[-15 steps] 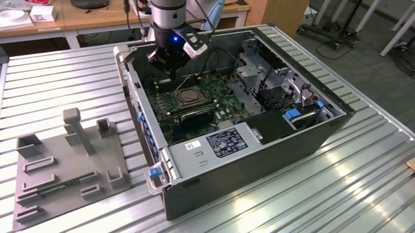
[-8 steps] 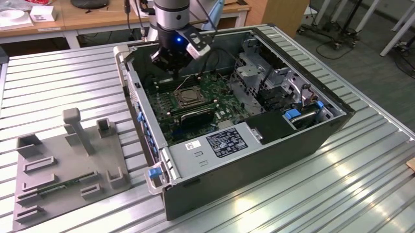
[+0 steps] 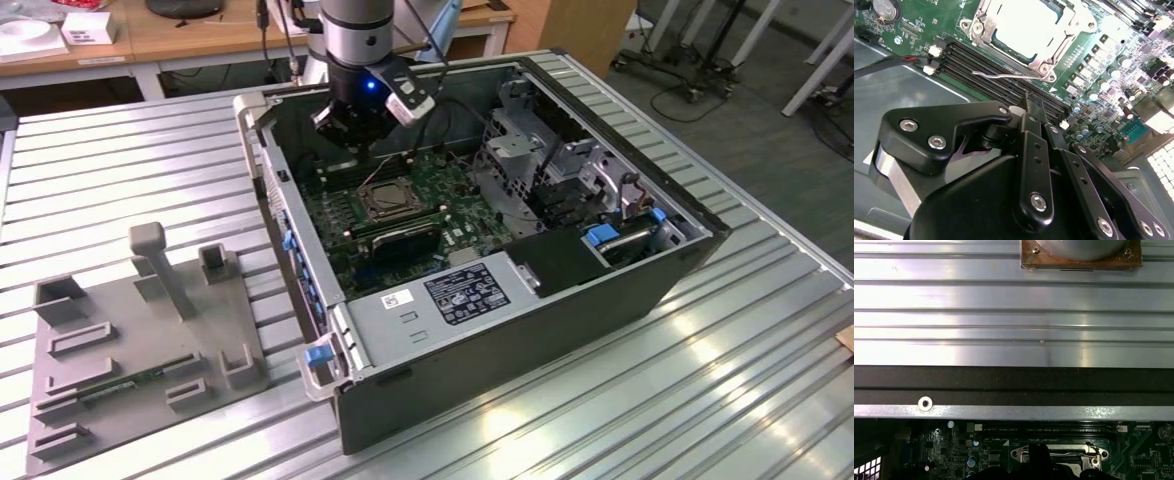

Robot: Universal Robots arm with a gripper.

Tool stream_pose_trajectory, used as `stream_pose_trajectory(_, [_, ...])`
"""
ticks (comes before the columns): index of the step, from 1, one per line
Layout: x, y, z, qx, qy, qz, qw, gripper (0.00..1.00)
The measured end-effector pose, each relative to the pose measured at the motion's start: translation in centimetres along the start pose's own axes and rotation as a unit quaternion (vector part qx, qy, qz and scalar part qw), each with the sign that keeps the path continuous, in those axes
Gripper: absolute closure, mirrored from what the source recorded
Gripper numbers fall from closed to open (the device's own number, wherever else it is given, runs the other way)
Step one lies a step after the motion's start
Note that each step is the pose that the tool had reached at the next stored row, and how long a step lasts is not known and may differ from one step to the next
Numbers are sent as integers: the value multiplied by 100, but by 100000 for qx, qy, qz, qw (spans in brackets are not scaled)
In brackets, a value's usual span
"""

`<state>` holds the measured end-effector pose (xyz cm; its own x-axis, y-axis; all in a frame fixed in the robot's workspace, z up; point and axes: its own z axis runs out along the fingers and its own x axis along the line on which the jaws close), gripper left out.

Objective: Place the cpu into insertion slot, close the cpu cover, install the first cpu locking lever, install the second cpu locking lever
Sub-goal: 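Install the first cpu locking lever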

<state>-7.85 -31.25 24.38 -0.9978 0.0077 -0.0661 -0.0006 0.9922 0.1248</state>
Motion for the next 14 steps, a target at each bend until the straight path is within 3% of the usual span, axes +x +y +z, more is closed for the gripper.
stream_pose_trajectory(14, [-57, -1, 14, -12, -10, -3, 100000, 89])
